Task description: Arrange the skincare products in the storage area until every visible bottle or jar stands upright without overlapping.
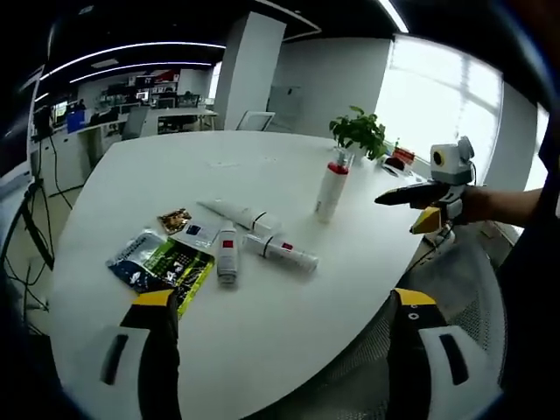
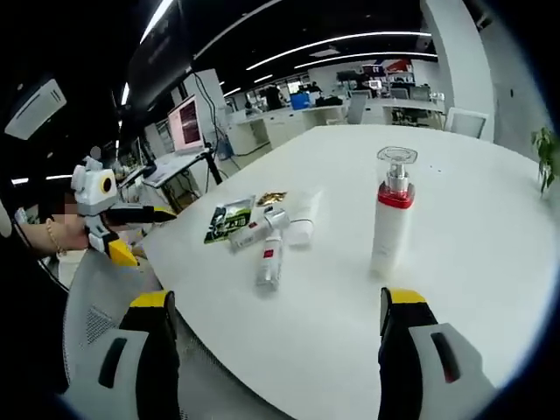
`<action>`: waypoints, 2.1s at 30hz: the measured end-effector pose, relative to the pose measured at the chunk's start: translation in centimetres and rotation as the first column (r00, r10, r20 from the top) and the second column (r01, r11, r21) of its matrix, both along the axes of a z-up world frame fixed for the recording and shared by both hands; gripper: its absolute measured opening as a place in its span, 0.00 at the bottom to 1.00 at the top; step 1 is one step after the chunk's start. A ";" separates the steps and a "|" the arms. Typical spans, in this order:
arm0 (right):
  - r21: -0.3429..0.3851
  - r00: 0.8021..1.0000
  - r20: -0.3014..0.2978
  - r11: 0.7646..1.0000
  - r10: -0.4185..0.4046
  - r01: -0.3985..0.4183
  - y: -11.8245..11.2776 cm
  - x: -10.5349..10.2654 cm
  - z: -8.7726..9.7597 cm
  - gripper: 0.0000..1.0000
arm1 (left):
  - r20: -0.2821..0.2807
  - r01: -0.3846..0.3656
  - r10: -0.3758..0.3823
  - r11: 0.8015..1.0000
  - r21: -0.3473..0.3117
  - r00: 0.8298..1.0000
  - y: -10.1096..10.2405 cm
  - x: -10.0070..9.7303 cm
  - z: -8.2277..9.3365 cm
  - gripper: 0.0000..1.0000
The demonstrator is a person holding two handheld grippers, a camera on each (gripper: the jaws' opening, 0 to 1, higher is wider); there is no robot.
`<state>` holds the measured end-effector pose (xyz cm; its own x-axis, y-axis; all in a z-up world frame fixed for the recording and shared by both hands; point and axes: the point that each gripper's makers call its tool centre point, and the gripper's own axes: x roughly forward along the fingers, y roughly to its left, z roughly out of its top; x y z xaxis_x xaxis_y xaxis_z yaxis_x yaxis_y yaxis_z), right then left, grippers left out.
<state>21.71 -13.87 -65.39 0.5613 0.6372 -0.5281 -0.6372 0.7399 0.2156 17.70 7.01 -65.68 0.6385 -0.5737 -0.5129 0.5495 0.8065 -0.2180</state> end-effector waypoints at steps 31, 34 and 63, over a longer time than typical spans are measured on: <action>-0.104 0.993 -0.032 0.988 0.111 -0.114 8.7 10.1 -2.1 0.88 | -0.017 0.019 -0.020 0.999 -0.048 1.000 -0.1 -0.1 -0.2 0.92; -0.125 0.992 -0.033 0.985 0.118 -0.121 9.5 11.0 -2.5 0.88 | -0.021 0.027 -0.028 0.998 -0.048 0.999 -0.3 -0.2 -0.2 0.92; -0.270 0.993 -0.117 0.963 -0.018 -0.015 13.3 19.3 -8.1 0.59 | -0.076 0.010 -0.016 0.996 -0.084 0.997 -0.4 0.2 -1.3 0.91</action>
<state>40.99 -0.56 -73.47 0.4858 0.4609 -0.7427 -0.6184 0.7818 0.0806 17.86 6.58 -66.98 0.5913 -0.6245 -0.5103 0.5390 0.7767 -0.3259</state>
